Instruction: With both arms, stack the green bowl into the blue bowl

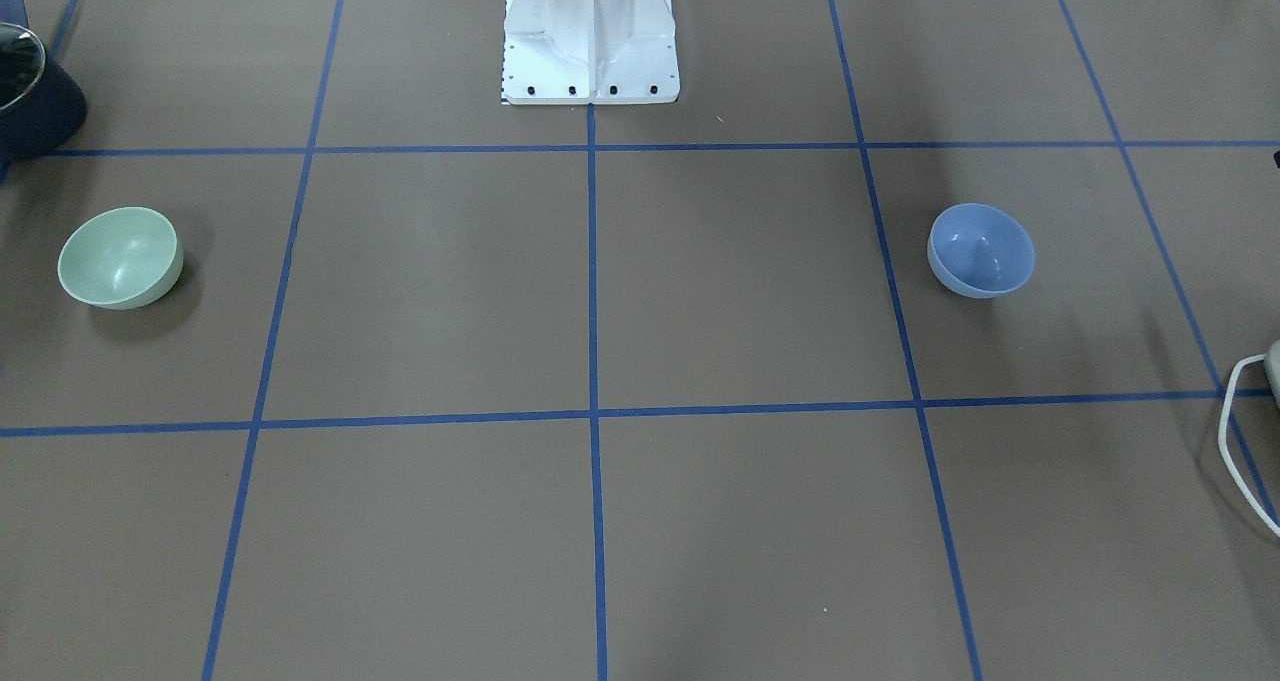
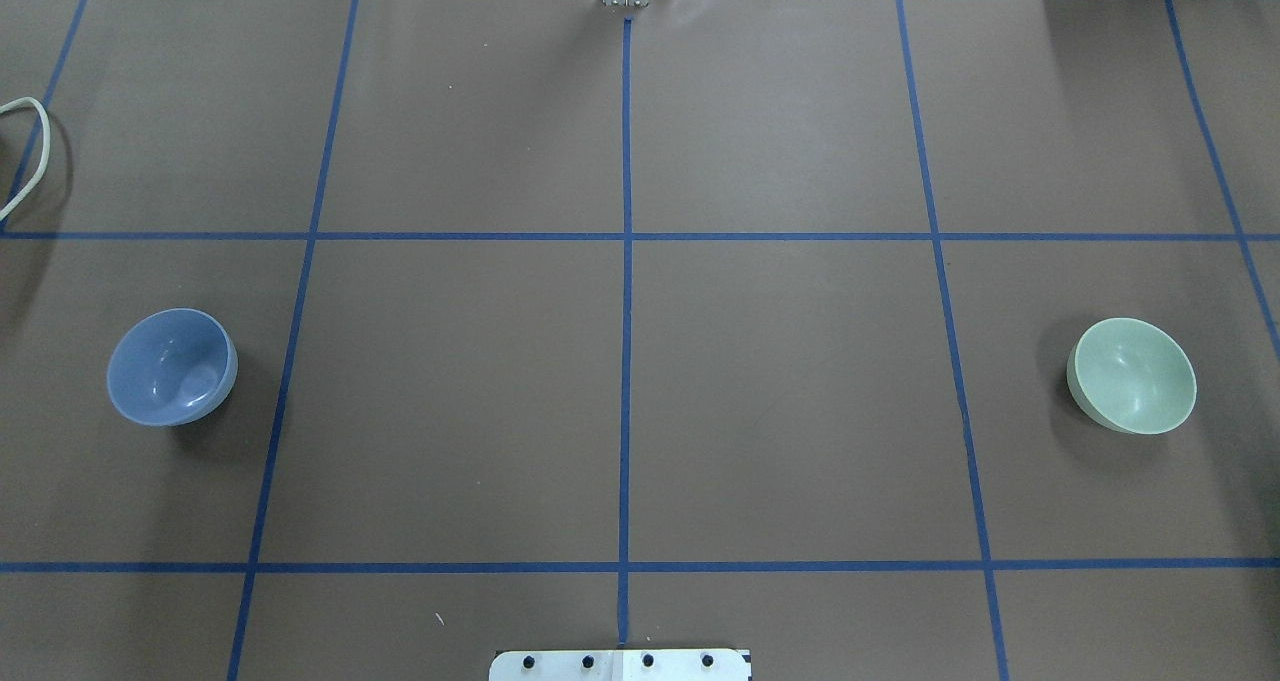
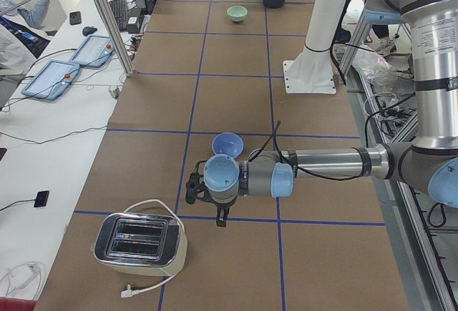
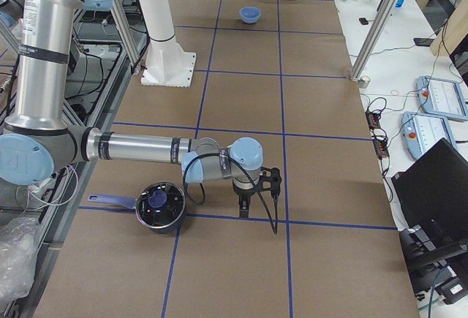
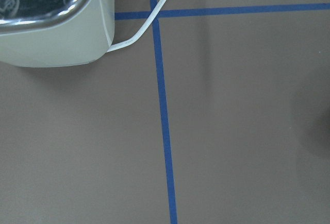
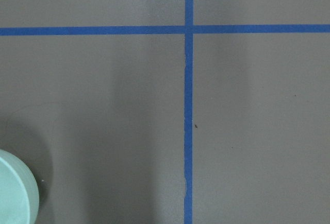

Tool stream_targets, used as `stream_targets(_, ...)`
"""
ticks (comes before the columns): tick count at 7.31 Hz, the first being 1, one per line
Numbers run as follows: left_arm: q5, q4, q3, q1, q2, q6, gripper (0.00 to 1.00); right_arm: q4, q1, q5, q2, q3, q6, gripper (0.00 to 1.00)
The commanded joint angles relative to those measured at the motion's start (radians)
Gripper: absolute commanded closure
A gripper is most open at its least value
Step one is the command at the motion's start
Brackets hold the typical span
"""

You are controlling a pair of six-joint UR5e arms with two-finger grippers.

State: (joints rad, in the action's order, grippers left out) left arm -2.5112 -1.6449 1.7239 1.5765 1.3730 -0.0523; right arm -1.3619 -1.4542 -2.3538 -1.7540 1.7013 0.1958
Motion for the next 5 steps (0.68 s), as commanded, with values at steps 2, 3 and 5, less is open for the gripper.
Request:
stream_targets(2, -0.008, -0.009, 0.086, -0.093, 0.032, 0.209, 0.01, 0.015, 0.002, -0.005, 0.004, 0.049, -0.006, 0.0)
stream_targets(3, -0.008, -0.065, 0.092, -0.155, 0.047, 0.303, 0.01, 0.008, 0.018, -0.013, 0.022, 0.04, 0.013, 0.0)
stream_targets(5, -0.003, -0.284, 0.085, -0.287, 0.047, 0.562, 0.01, 0.05, 0.053, -0.044, 0.034, 0.052, 0.022, 0.0)
